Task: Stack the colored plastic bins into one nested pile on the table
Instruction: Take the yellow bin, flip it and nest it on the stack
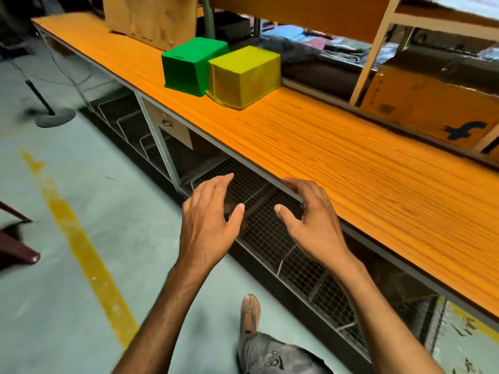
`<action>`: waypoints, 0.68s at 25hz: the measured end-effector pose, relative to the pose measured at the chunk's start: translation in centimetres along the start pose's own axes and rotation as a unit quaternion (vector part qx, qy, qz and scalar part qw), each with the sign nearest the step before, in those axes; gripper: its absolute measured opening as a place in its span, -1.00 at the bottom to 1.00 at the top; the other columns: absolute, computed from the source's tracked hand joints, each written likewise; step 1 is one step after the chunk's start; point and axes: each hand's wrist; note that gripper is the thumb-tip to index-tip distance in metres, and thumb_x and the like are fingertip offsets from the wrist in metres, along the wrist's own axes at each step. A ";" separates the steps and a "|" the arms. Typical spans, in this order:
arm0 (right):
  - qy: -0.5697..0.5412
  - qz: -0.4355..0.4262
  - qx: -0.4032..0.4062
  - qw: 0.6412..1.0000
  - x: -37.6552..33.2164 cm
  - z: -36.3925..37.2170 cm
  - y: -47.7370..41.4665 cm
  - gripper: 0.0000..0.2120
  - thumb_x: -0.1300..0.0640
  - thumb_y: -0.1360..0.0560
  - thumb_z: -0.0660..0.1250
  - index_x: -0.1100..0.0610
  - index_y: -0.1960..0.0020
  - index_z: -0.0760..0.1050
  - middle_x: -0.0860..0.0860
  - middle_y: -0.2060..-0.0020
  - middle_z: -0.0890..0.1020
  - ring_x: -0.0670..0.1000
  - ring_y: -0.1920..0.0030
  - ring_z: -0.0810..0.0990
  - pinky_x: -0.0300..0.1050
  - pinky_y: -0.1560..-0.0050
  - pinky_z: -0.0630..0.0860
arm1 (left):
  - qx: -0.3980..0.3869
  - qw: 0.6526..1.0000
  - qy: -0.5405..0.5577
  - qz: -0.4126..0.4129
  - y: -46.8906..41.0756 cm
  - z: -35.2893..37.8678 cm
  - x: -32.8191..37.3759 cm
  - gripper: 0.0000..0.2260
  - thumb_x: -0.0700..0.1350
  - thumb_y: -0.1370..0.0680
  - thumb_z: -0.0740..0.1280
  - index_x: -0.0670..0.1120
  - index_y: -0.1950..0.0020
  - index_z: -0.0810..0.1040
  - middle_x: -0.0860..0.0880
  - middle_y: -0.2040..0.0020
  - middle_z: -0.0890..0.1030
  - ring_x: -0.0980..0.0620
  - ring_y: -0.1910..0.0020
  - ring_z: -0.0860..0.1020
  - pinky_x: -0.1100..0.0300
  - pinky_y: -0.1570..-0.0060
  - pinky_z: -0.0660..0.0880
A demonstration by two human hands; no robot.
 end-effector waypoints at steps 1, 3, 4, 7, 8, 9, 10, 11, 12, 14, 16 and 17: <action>-0.003 0.000 0.000 1.000 0.2 1.0 -1.8 -0.50 -0.14 -0.55 0.32 -0.19 -0.47 0.33 -0.21 -0.37 0.46 -0.17 -0.38 0.39 -0.15 -0.32 0.36 | -0.001 1.000 -0.002 0.000 -1.8 0.3 -1.2 -0.46 0.04 -0.58 0.37 0.06 -0.55 0.35 0.07 -0.47 0.45 0.03 -0.48 0.35 -0.12 -0.40 0.34; -0.009 0.005 0.006 1.000 0.8 3.3 -5.9 -0.51 -0.13 -0.56 0.33 -0.17 -0.47 0.35 -0.20 -0.35 0.47 -0.15 -0.36 0.41 -0.11 -0.29 0.41 | -0.003 1.000 -0.005 -0.002 -6.3 1.0 -3.8 -0.46 0.05 -0.58 0.37 0.06 -0.55 0.35 0.07 -0.47 0.45 0.03 -0.48 0.35 -0.13 -0.41 0.33; -0.012 0.006 0.010 1.000 1.0 4.3 -8.0 -0.51 -0.11 -0.56 0.34 -0.16 -0.46 0.36 -0.20 -0.34 0.48 -0.13 -0.34 0.42 -0.09 -0.25 0.44 | -0.006 1.000 -0.004 -0.001 -8.4 1.3 -5.0 -0.46 0.05 -0.59 0.36 0.06 -0.55 0.35 0.07 -0.47 0.45 0.03 -0.48 0.35 -0.13 -0.41 0.32; -0.011 0.005 0.021 1.000 1.7 7.0 -15.3 -0.52 -0.11 -0.55 0.34 -0.15 -0.45 0.38 -0.17 -0.32 0.50 -0.12 -0.30 0.43 -0.07 -0.13 0.49 | -0.031 0.999 0.017 -0.007 -15.2 2.3 -8.5 -0.45 0.07 -0.59 0.37 0.08 -0.56 0.33 0.08 -0.47 0.44 0.03 -0.48 0.35 -0.16 -0.42 0.31; -0.012 0.003 0.021 1.000 1.8 7.8 -17.7 -0.52 -0.12 -0.55 0.34 -0.16 -0.45 0.38 -0.18 -0.31 0.50 -0.13 -0.29 0.42 -0.07 -0.11 0.49 | -0.038 0.999 0.027 -0.014 -17.3 2.6 -9.7 -0.45 0.08 -0.58 0.37 0.09 -0.56 0.33 0.08 -0.48 0.43 0.03 -0.48 0.35 -0.18 -0.42 0.31; -0.013 0.001 0.021 1.000 1.8 8.5 -20.1 -0.52 -0.12 -0.55 0.35 -0.17 -0.44 0.39 -0.18 -0.31 0.50 -0.13 -0.29 0.42 -0.07 -0.11 0.49 | -0.042 0.998 0.037 -0.021 -19.4 2.8 -10.7 -0.44 0.08 -0.58 0.37 0.10 -0.56 0.32 0.08 -0.48 0.43 0.02 -0.49 0.35 -0.19 -0.41 0.31; -0.012 0.003 0.020 1.000 1.8 9.2 -22.6 -0.53 -0.12 -0.55 0.36 -0.17 -0.44 0.39 -0.19 -0.31 0.50 -0.13 -0.29 0.42 -0.05 -0.12 0.50 | -0.042 0.998 0.047 -0.027 -21.7 3.1 -11.8 -0.44 0.09 -0.58 0.37 0.11 -0.56 0.32 0.08 -0.49 0.42 0.01 -0.49 0.35 -0.19 -0.41 0.31; -0.009 0.008 0.020 1.000 1.8 9.8 -24.8 -0.53 -0.11 -0.55 0.37 -0.18 -0.44 0.39 -0.19 -0.31 0.50 -0.13 -0.30 0.43 -0.02 -0.14 0.52 | -0.041 0.997 0.056 -0.034 -23.9 3.4 -12.6 -0.44 0.10 -0.59 0.37 0.11 -0.56 0.32 0.07 -0.49 0.42 0.01 -0.48 0.36 -0.18 -0.41 0.30; -0.006 0.014 0.020 1.000 1.9 10.4 -27.2 -0.52 -0.11 -0.54 0.38 -0.18 -0.43 0.39 -0.19 -0.31 0.50 -0.12 -0.30 0.43 0.01 -0.16 0.53 | -0.039 0.997 0.061 -0.039 -26.3 3.7 -13.5 -0.45 0.11 -0.59 0.37 0.12 -0.56 0.32 0.06 -0.49 0.42 0.00 -0.47 0.37 -0.17 -0.40 0.29; -0.004 0.023 0.014 1.000 1.8 11.4 -30.9 -0.52 -0.10 -0.54 0.40 -0.17 -0.43 0.40 -0.18 -0.31 0.50 -0.12 -0.29 0.45 0.05 -0.19 0.55 | -0.038 0.997 0.058 -0.036 -30.2 4.3 -14.9 -0.45 0.12 -0.59 0.36 0.11 -0.55 0.32 0.06 -0.48 0.42 0.00 -0.46 0.37 -0.14 -0.38 0.28; -0.006 0.030 0.013 0.999 1.8 12.5 -34.3 -0.51 -0.10 -0.53 0.41 -0.16 -0.43 0.42 -0.17 -0.30 0.51 -0.10 -0.28 0.47 0.08 -0.19 0.55 | -0.039 0.997 0.058 -0.024 -33.7 5.0 -16.4 -0.46 0.14 -0.58 0.35 0.12 -0.55 0.33 0.07 -0.48 0.42 0.02 -0.45 0.37 -0.13 -0.37 0.29; -0.008 0.035 0.017 0.999 1.9 13.3 -36.2 -0.51 -0.11 -0.53 0.41 -0.15 -0.43 0.42 -0.16 -0.30 0.51 -0.09 -0.28 0.48 0.09 -0.19 0.56 | -0.039 0.997 0.064 -0.021 -35.9 5.4 -17.3 -0.47 0.14 -0.58 0.35 0.13 -0.54 0.34 0.08 -0.47 0.42 0.02 -0.44 0.37 -0.14 -0.37 0.32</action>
Point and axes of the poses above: each hand's wrist, its own y-axis away from the middle knuckle, its own z-axis out of the palm, x = y × z
